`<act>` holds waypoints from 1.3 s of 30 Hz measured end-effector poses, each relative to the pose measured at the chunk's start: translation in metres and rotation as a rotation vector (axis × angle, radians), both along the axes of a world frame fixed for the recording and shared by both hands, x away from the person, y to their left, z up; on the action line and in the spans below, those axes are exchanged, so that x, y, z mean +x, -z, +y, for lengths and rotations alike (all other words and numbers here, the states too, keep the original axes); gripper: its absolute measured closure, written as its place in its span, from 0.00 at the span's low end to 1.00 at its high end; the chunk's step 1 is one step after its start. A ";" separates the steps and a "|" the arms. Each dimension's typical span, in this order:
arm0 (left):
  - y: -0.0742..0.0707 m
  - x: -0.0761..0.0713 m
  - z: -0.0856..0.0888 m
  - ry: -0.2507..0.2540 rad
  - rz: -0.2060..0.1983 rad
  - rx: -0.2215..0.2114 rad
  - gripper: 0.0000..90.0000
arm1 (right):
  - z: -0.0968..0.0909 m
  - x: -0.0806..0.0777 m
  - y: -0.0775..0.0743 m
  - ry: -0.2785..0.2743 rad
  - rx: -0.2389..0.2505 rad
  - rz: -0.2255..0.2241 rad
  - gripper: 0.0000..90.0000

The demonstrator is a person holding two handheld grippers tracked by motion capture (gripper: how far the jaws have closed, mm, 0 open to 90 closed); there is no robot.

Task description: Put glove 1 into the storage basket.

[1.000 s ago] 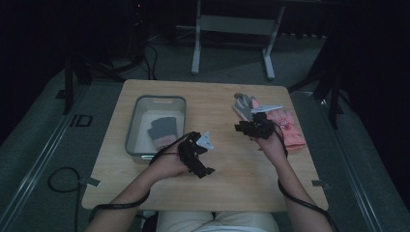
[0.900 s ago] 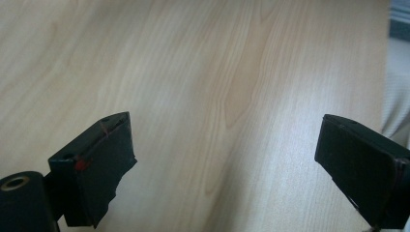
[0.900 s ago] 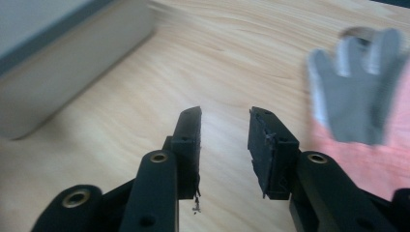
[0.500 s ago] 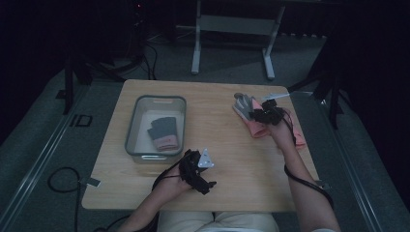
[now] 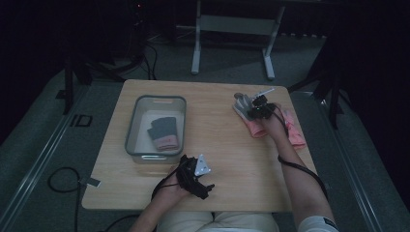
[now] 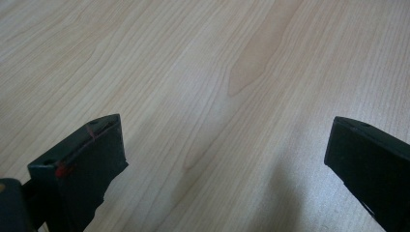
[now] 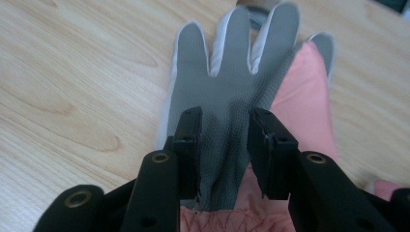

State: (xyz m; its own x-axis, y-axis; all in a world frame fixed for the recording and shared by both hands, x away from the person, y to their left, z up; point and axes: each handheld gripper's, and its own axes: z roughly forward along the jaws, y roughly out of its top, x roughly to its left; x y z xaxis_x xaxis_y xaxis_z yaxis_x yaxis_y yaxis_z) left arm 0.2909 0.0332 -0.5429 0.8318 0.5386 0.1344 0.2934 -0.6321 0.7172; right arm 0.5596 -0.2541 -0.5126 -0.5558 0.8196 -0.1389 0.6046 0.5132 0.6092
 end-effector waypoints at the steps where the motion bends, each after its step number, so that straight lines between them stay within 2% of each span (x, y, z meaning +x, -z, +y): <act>1: 0.001 -0.001 0.000 -0.003 -0.007 -0.004 0.00 | -0.001 0.001 0.002 0.001 0.004 0.008 0.73; 4: 0.003 0.000 0.003 -0.009 -0.001 0.001 0.00 | -0.001 0.004 0.008 0.004 0.018 0.046 0.73; 7: 0.005 0.001 0.005 -0.009 0.012 -0.004 0.00 | 0.001 0.004 0.013 0.007 0.030 0.076 0.83; 9: 0.005 0.000 0.005 -0.006 0.013 -0.006 0.00 | 0.002 0.004 0.016 0.017 0.027 0.078 0.89; 11: 0.006 0.000 0.005 -0.006 0.014 -0.009 0.00 | 0.002 0.004 0.015 0.057 0.054 0.095 0.95; 14: 0.005 0.000 0.007 -0.009 0.007 -0.011 0.00 | 0.000 0.003 0.009 0.095 0.104 0.106 0.98; 15: 0.005 0.000 0.007 -0.011 0.005 -0.009 0.00 | -0.001 0.001 0.005 0.104 0.134 0.105 0.99; 18: 0.005 0.000 0.007 -0.011 0.002 -0.010 0.00 | -0.003 -0.007 -0.005 0.115 0.183 0.088 0.99; 19: 0.006 0.000 0.007 -0.011 0.005 -0.010 0.00 | -0.003 -0.014 -0.011 0.126 0.222 0.084 0.99; 23: 0.009 0.000 0.007 -0.005 -0.004 0.006 0.00 | 0.002 -0.034 -0.030 0.128 0.287 0.050 0.99; 27: 0.011 -0.001 0.005 0.012 -0.014 0.021 0.00 | 0.014 -0.063 -0.052 0.122 0.309 0.012 0.99; 31: 0.011 -0.001 0.003 0.033 -0.016 0.021 0.00 | 0.023 -0.093 -0.068 0.146 0.348 -0.010 0.99; 35: 0.010 -0.002 0.003 0.055 -0.042 0.011 0.00 | 0.029 -0.117 -0.075 0.155 0.376 -0.021 0.99; 39: 0.010 -0.001 0.003 0.069 -0.033 0.000 0.00 | 0.032 -0.142 -0.076 0.173 0.404 -0.024 0.99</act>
State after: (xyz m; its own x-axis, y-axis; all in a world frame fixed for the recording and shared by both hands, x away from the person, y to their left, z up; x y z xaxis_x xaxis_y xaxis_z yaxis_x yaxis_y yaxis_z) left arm 0.2895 0.0366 -0.5525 0.8622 0.4799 0.1625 0.2250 -0.6500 0.7259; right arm 0.4180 -0.2221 -0.4365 -0.4064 0.8913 0.2008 0.6435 0.1232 0.7555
